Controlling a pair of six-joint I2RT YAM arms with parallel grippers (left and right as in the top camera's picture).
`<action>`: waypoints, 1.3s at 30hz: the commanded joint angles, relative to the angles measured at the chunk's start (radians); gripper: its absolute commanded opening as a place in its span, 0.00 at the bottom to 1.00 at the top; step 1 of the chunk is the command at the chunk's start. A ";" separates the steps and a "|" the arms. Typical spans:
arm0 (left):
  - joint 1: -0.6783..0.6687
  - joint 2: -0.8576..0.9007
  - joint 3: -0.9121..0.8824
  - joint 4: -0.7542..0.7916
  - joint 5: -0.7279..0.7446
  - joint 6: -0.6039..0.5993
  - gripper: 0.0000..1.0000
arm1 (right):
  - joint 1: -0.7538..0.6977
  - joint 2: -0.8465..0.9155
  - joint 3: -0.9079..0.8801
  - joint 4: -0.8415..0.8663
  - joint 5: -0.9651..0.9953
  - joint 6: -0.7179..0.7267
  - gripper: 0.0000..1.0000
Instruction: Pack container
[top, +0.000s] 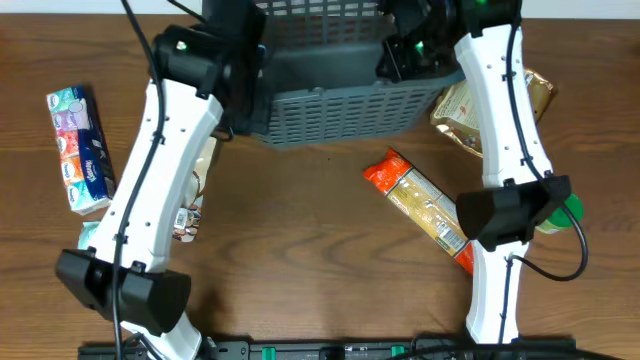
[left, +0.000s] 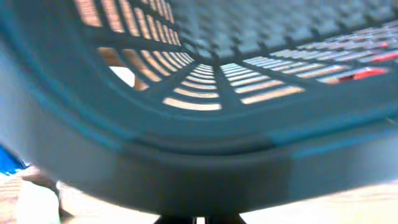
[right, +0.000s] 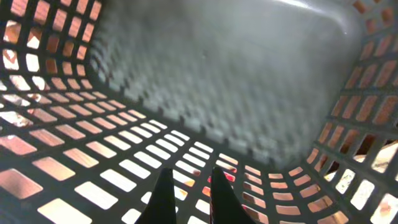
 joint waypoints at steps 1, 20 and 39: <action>0.016 0.004 0.003 0.004 -0.026 0.010 0.06 | 0.017 0.013 -0.003 -0.022 0.011 -0.013 0.01; 0.017 -0.063 0.003 -0.001 -0.129 0.021 0.16 | 0.023 -0.038 0.048 0.164 0.120 -0.018 0.33; 0.105 -0.345 0.003 -0.063 -0.235 -0.026 0.71 | -0.351 -0.209 0.219 0.193 0.308 0.374 0.01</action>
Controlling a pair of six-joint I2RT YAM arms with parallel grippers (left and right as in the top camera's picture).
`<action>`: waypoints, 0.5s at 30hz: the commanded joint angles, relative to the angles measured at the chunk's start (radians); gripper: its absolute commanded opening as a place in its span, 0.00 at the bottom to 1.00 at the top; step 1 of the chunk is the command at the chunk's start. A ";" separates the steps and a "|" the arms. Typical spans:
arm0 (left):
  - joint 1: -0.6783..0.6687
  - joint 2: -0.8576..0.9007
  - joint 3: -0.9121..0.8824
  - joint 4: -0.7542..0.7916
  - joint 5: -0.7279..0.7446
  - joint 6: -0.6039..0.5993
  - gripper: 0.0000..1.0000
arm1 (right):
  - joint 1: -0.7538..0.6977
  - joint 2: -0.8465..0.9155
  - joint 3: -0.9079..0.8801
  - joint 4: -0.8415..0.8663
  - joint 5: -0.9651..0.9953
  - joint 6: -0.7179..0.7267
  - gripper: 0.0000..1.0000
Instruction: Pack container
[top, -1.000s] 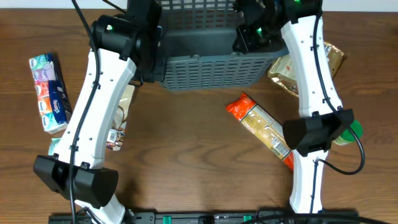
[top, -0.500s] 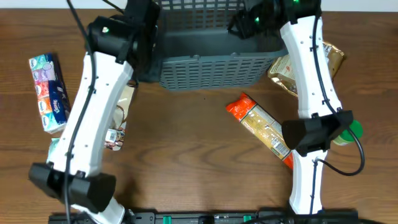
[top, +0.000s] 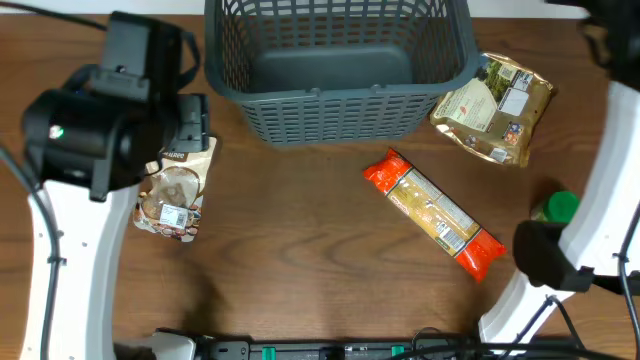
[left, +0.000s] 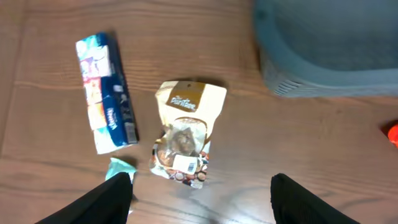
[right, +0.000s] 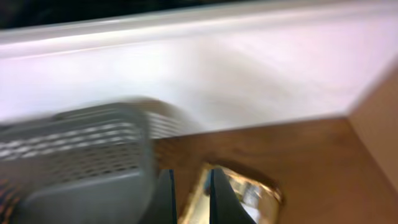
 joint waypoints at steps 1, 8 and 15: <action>0.016 -0.016 0.004 -0.014 -0.019 -0.017 0.71 | -0.060 0.082 -0.025 -0.010 -0.089 0.085 0.01; 0.016 -0.019 0.003 -0.035 -0.019 -0.017 0.71 | -0.132 0.190 -0.042 -0.019 -0.318 0.018 0.01; 0.016 -0.019 0.004 -0.035 -0.019 -0.017 0.70 | -0.108 0.317 -0.050 -0.029 -0.455 -0.064 0.01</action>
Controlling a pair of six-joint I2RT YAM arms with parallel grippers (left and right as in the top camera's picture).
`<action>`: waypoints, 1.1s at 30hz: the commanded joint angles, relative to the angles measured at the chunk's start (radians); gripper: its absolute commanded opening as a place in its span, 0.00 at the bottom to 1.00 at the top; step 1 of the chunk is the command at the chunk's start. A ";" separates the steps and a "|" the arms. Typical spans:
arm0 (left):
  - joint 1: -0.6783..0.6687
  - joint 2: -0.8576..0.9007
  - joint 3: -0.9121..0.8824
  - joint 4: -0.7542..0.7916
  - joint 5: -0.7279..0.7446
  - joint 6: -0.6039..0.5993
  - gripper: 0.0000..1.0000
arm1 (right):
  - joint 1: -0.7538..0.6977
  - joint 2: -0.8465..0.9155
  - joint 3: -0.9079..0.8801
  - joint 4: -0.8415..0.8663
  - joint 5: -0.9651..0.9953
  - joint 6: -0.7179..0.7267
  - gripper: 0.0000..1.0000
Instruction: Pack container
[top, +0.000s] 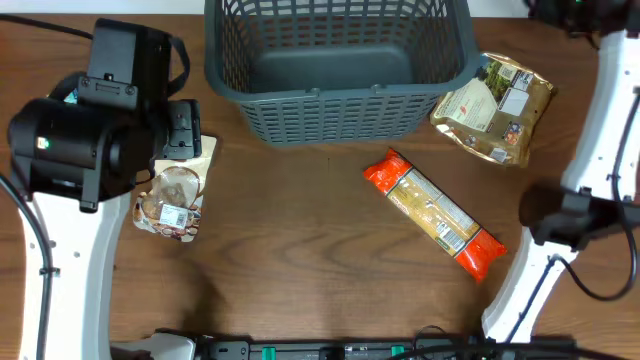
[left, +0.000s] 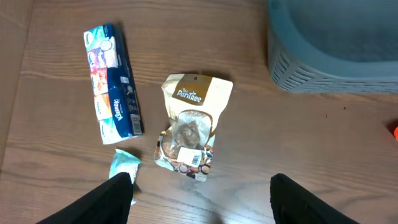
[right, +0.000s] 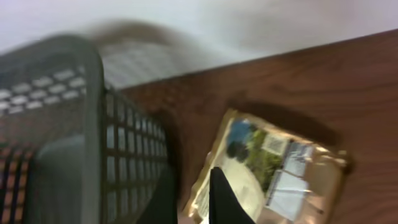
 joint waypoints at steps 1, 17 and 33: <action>0.005 -0.005 0.003 -0.006 -0.012 -0.006 0.70 | 0.021 0.056 0.000 -0.003 -0.144 -0.066 0.01; 0.005 -0.005 0.003 -0.006 -0.012 -0.005 0.71 | 0.130 0.165 0.000 0.007 -0.151 -0.116 0.01; 0.005 -0.005 0.003 -0.013 -0.012 -0.005 0.71 | 0.168 0.165 0.000 -0.024 -0.239 -0.201 0.01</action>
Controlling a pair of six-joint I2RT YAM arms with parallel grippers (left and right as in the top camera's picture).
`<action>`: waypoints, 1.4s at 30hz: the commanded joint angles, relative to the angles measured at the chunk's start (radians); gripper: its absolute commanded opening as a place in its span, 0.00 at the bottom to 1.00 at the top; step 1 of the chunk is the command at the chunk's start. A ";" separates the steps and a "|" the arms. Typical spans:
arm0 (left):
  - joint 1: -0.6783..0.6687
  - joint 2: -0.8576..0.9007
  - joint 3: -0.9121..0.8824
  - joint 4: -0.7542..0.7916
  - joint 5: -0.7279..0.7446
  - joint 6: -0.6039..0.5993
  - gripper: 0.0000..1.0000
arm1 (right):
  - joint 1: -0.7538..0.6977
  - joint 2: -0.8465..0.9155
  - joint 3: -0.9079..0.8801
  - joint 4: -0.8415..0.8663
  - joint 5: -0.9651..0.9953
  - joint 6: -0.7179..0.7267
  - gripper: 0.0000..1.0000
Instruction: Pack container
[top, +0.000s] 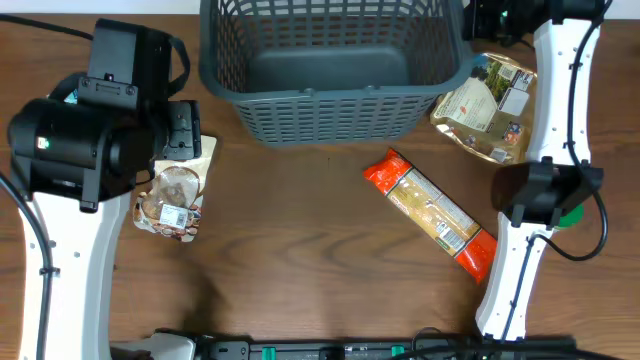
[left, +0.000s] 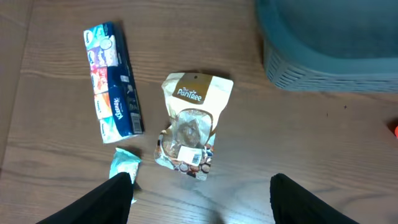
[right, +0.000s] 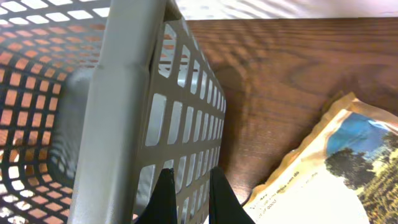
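The grey slatted basket (top: 330, 112) stands at the table's far middle, upright and with nothing in it. My right gripper (right: 189, 196) is shut, its tips against the outside of the basket's right wall (right: 186, 130), beside a tan food bag (top: 495, 95). My left gripper (left: 198, 205) hangs wide open high over the table. Under it lies a brown Pantree pouch (left: 189, 127). Left of the pouch are a tissue pack (left: 112, 79) and a small teal packet (left: 124, 168). An orange-ended pasta packet (top: 432, 215) lies right of centre.
A green object (top: 570, 208) shows behind the right arm's base at the right edge. In the overhead view the left arm (top: 100, 120) covers the tissue pack. Bare wood (top: 300, 260) lies between the pouch and the pasta packet.
My right gripper has come down from above the tan bag to the basket's right wall. The basket stands slightly further left. The left gripper and the loose packets are where they were.
At first both grippers were at the basket, the right one inside it and the left under its rim. Then both had drawn away, the left open above the pouch, the right shut at the far right. The right then neared the tan bag and now touches the basket's wall.
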 joint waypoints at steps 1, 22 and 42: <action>0.005 -0.005 0.003 -0.009 -0.012 -0.005 0.70 | 0.047 0.002 0.005 -0.005 -0.077 -0.068 0.01; 0.005 -0.005 0.003 -0.010 -0.012 -0.005 0.71 | 0.111 0.002 0.005 -0.006 -0.095 -0.100 0.01; 0.005 -0.005 0.003 -0.010 -0.012 -0.005 0.82 | 0.080 -0.003 0.008 -0.055 0.349 0.134 0.84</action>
